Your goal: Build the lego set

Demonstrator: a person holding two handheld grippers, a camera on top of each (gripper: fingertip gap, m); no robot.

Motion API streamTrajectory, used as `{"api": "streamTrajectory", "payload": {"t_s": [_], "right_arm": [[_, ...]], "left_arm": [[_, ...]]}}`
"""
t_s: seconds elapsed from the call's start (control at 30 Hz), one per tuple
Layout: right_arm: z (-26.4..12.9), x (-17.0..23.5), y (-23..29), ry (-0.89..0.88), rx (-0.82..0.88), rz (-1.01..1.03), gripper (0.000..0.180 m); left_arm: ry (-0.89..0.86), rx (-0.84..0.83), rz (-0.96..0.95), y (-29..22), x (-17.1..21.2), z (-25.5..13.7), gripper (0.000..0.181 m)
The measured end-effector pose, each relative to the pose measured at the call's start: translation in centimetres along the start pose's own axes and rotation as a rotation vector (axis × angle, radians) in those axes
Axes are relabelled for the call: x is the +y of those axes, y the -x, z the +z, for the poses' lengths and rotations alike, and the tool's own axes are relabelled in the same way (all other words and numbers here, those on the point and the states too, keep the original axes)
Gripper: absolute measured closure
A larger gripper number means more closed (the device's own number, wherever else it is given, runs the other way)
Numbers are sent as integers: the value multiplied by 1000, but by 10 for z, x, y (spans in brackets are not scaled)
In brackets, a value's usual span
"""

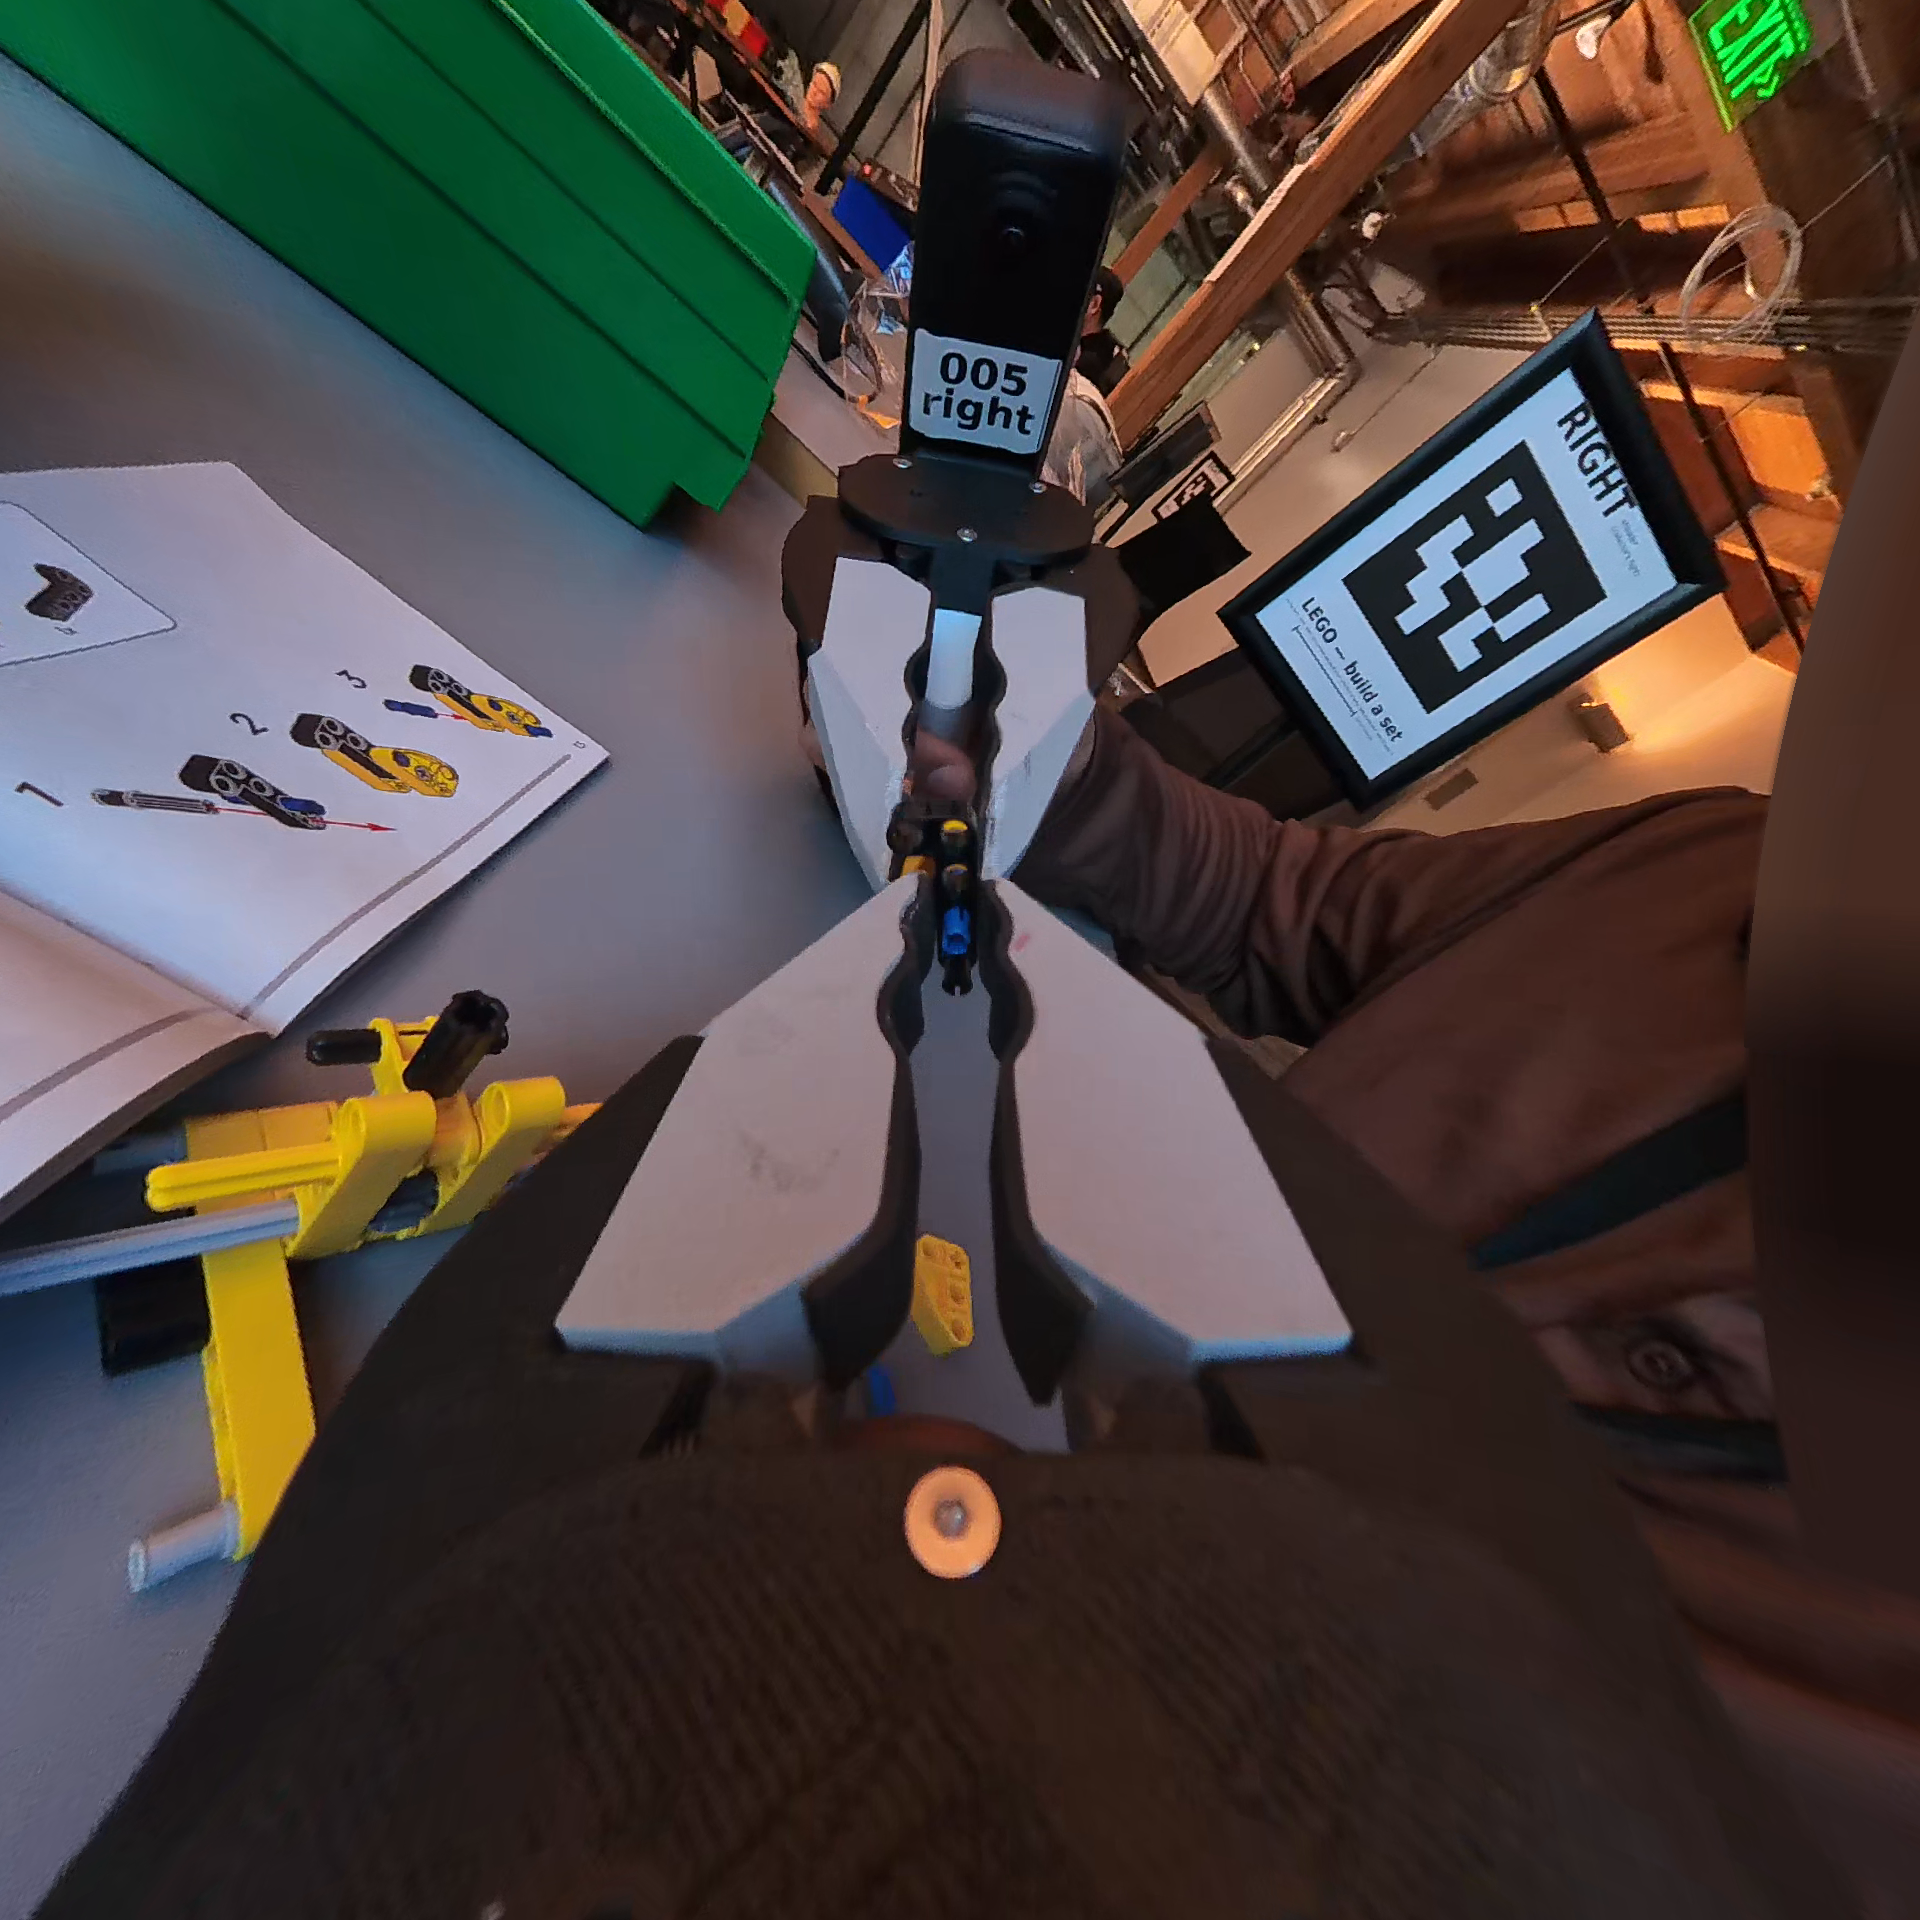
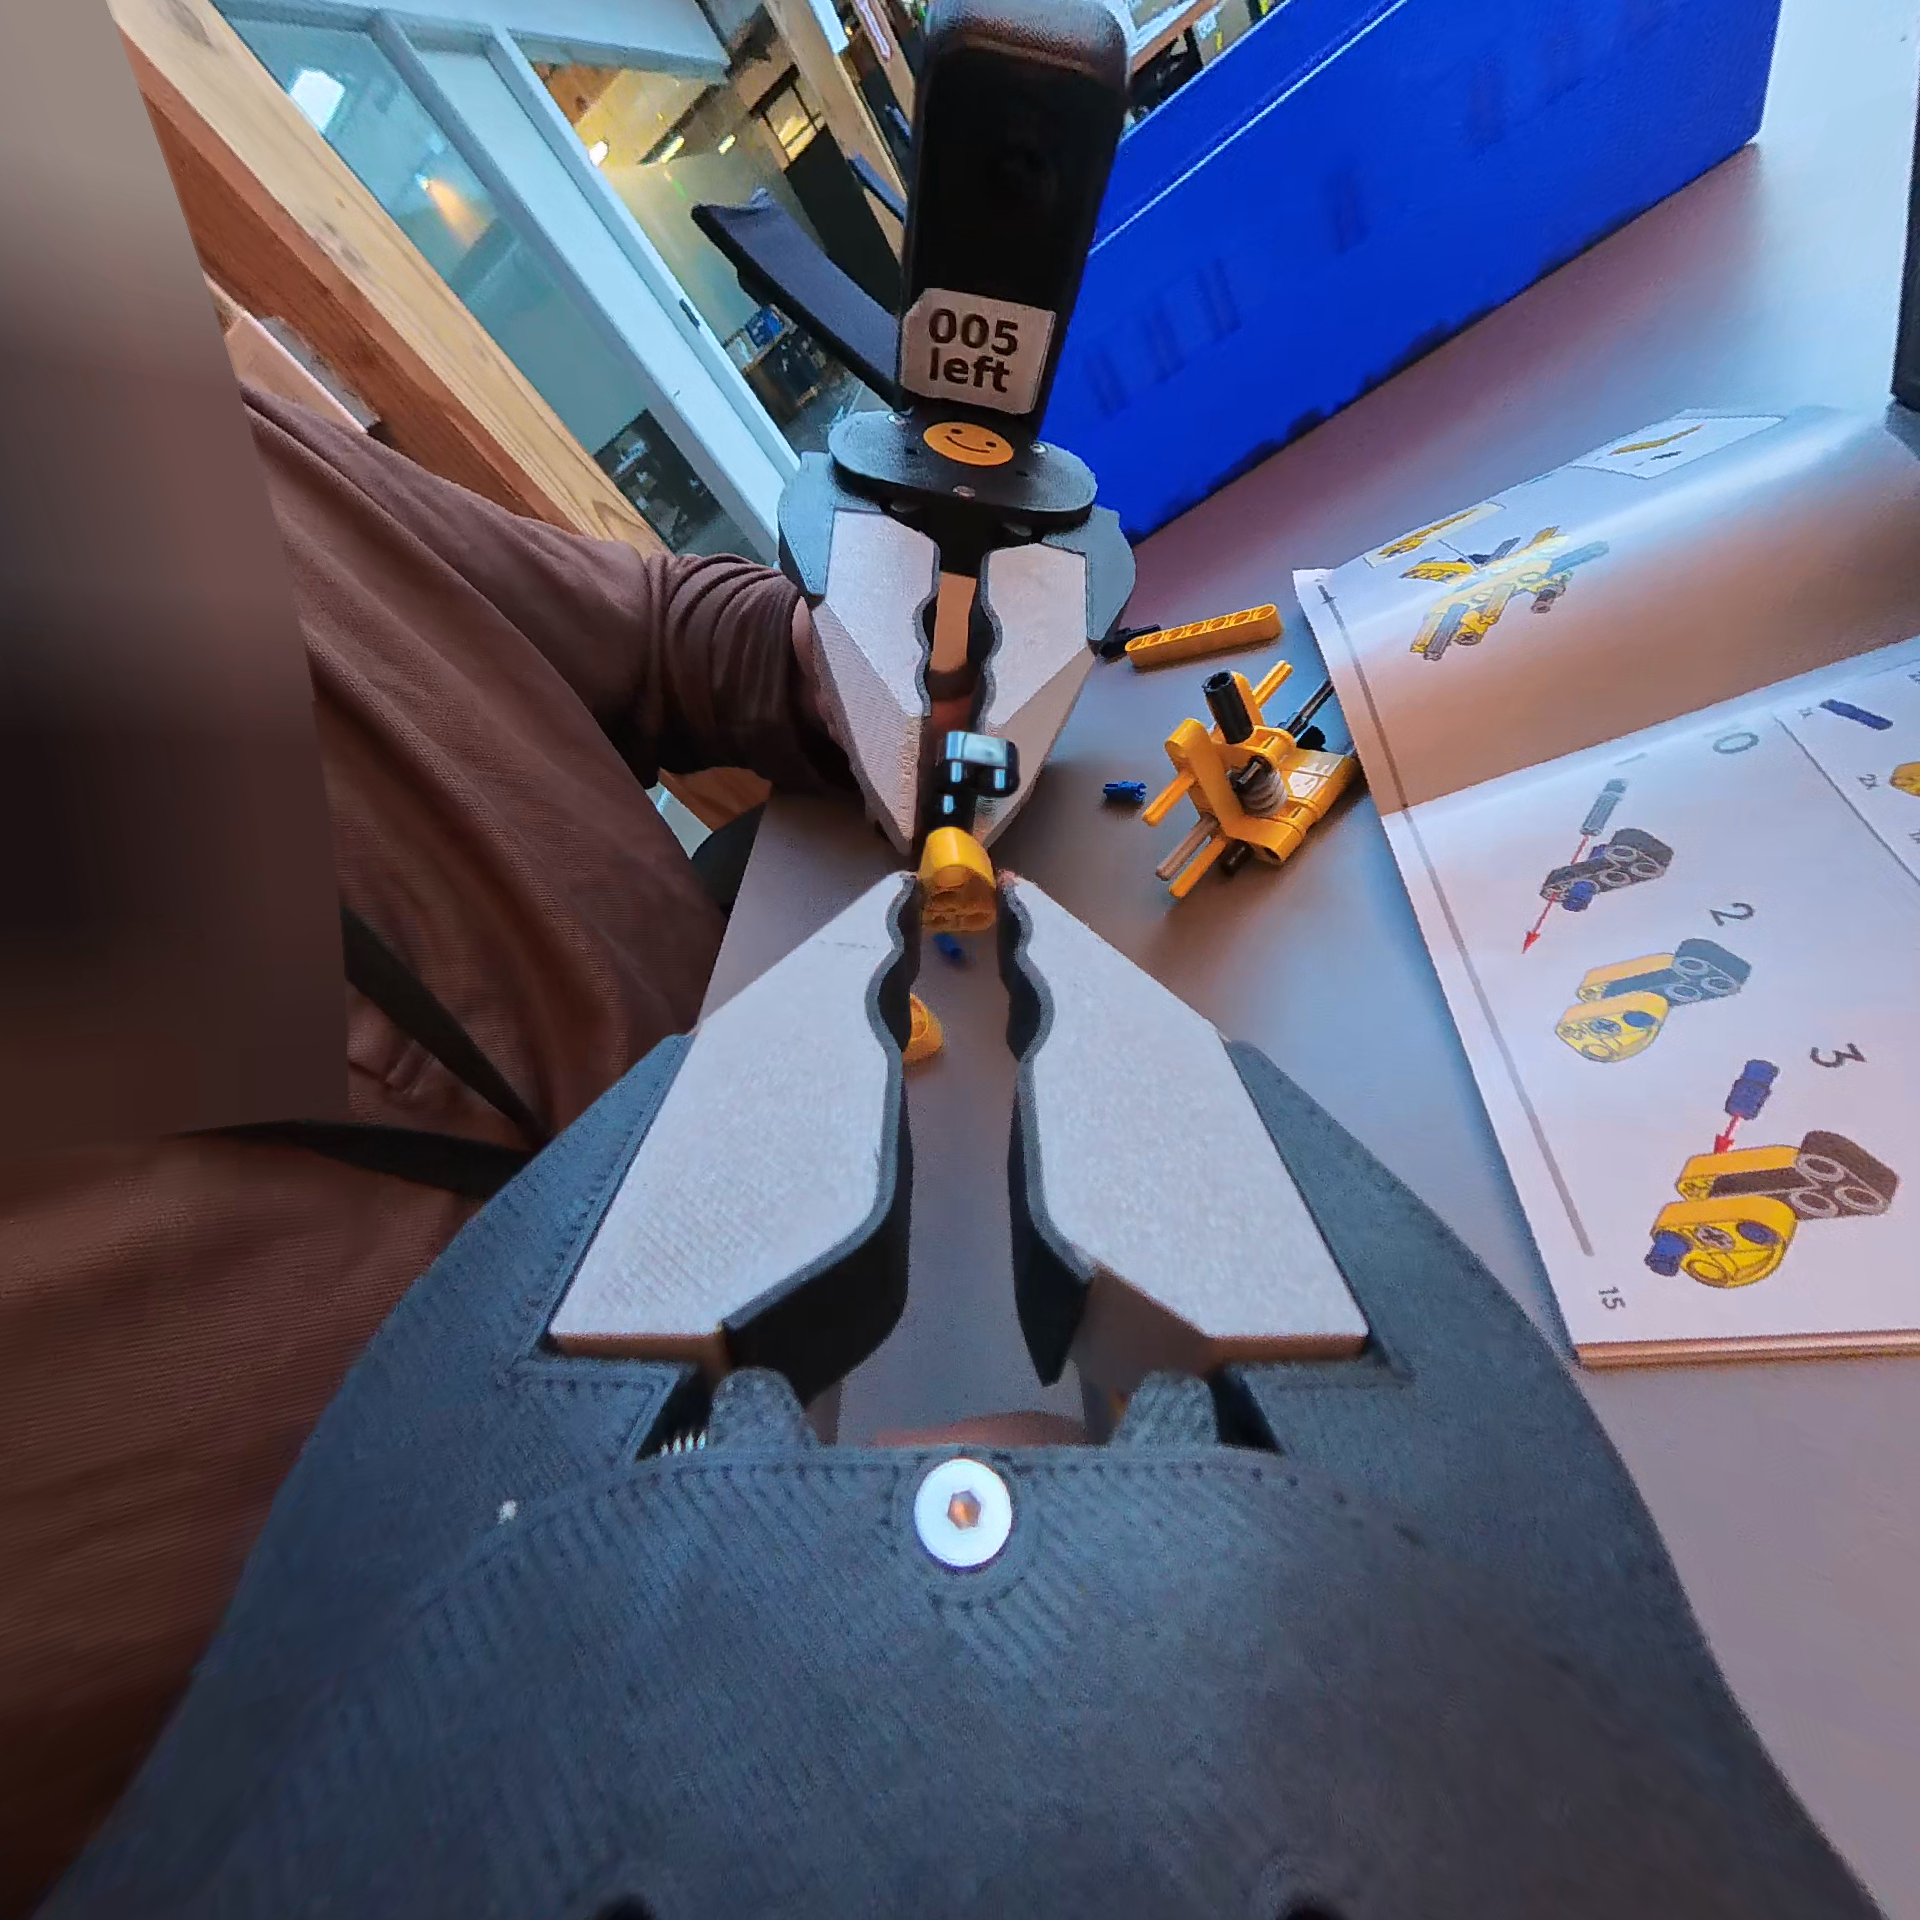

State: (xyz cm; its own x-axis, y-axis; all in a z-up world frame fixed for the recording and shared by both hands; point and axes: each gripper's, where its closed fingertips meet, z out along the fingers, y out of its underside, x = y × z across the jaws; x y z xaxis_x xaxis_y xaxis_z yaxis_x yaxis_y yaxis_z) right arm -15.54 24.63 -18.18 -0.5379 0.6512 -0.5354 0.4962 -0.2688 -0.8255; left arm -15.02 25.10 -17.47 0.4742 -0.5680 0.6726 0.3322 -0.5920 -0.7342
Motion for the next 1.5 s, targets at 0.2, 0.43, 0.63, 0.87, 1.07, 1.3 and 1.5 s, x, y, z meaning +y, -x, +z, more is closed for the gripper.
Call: {"api": "streamTrajectory", "payload": {"t_s": [0.2,0.43,0.63,0.87,1.07,1.3,1.5], "right_arm": [[2,3,-2,43,73,-109,169],[6,11,-7,110,156,-180,169],[9,25,-6,236,214,-301,169],[15,36,-6,353,286,-412,170],[16,29,-8,289,281,-388,169],[2,2,1,68,160,-250,168],[1,-1,0,50,156,-233,169]], "left_arm": [[16,-25,34,2,2,0,176],[87,-94,112,8,10,-1,176],[188,-124,197,8,23,1,176],[255,-144,242,9,33,2,176],[221,-141,231,9,27,0,176],[-5,9,74,-3,-3,-4,175],[-24,11,55,-2,-5,-3,176]]}}
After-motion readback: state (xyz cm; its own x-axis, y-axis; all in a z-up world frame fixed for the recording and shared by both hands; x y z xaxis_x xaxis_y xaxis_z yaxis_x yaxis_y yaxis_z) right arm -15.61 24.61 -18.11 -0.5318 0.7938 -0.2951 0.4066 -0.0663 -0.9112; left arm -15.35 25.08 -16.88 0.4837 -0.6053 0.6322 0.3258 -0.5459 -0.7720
